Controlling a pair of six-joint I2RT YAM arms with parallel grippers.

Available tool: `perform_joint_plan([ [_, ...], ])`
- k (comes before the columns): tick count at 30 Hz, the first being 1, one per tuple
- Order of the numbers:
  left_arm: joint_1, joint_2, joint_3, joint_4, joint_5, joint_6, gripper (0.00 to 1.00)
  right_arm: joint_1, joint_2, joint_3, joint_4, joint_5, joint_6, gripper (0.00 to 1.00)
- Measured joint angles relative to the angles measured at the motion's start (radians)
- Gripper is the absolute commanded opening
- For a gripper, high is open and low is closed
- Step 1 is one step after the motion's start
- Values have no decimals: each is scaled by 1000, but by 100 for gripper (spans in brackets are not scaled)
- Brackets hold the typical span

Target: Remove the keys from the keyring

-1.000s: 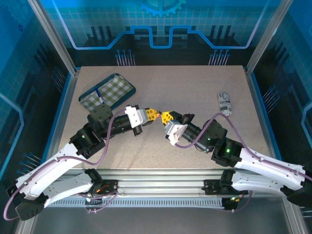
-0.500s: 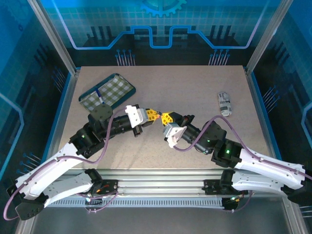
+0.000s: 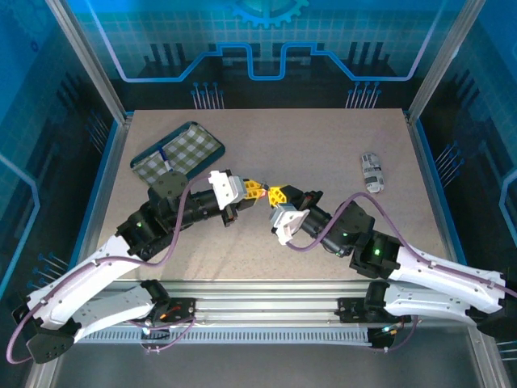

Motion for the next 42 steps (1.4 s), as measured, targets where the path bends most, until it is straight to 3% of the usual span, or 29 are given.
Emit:
perform_joint_plan([
  [10, 29, 11, 16, -90, 5, -62, 0, 79, 48, -55, 109, 166, -203, 0],
  [14, 35, 13, 16, -106, 6, -80, 0, 85, 53, -55, 119, 186, -188, 0],
  [19, 35, 13, 23, -76, 35, -84, 0, 65, 17, -54, 108, 122, -86, 0],
  [30, 35, 17, 25, 10, 51, -133, 18, -63, 2, -14, 88, -98, 182, 0],
  [42, 34, 26, 25, 53, 101, -157, 35, -182, -3, -14, 88, -244, 375, 0],
])
